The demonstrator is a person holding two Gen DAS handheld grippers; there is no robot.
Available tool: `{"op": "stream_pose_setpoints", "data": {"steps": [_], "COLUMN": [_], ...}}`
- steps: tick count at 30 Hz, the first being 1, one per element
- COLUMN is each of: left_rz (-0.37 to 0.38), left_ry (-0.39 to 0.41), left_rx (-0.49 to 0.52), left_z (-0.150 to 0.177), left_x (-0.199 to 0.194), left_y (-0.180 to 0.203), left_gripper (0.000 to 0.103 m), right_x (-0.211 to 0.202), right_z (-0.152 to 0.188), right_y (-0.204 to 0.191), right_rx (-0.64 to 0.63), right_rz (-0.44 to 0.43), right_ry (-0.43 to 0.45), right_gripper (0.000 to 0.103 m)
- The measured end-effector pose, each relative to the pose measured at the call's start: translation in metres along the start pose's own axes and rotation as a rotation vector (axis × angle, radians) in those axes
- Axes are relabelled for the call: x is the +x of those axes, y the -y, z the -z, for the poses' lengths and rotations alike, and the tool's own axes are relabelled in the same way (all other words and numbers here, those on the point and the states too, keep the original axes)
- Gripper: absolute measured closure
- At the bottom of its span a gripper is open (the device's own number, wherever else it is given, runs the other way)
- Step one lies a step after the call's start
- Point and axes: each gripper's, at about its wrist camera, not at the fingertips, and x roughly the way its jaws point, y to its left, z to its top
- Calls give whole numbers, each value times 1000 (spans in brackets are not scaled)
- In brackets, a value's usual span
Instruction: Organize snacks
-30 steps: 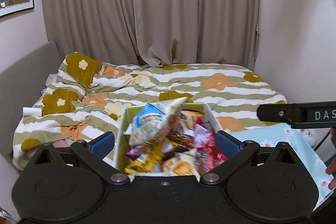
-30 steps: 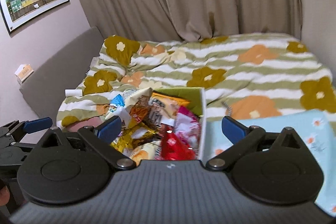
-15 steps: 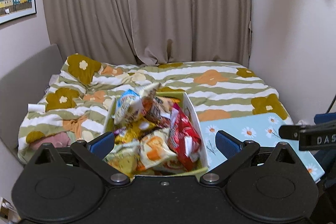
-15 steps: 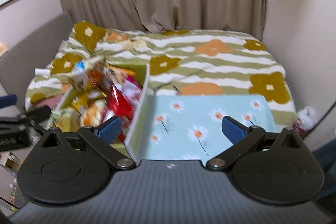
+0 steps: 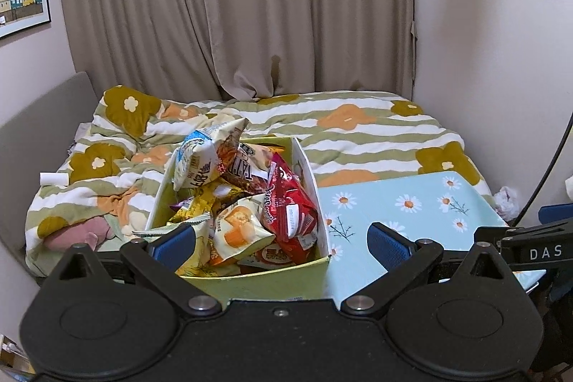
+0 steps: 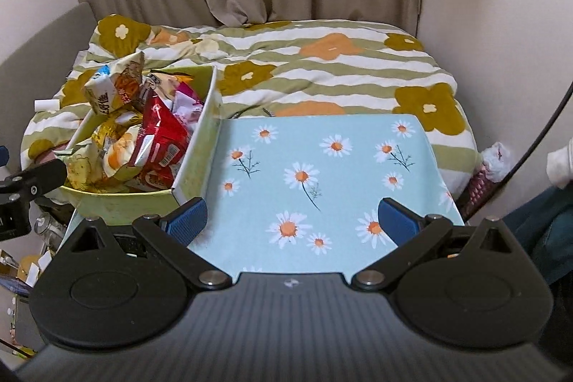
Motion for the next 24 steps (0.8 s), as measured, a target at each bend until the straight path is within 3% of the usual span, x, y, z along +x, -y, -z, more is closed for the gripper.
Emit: {"op": "stream_pose_setpoints", "data": {"steps": [24], "left_rz": [4], "left_ry": [-1], "left_rx": [-11], "left_z": [2], "left_x": [0], "left_y": [-2], "left_gripper": [0], "right_x": [1], "right_z": [1], "right_y": [1], "right_rx": [0], "right_rz": [11], "right_ry": [0], "right_gripper": [0]}}
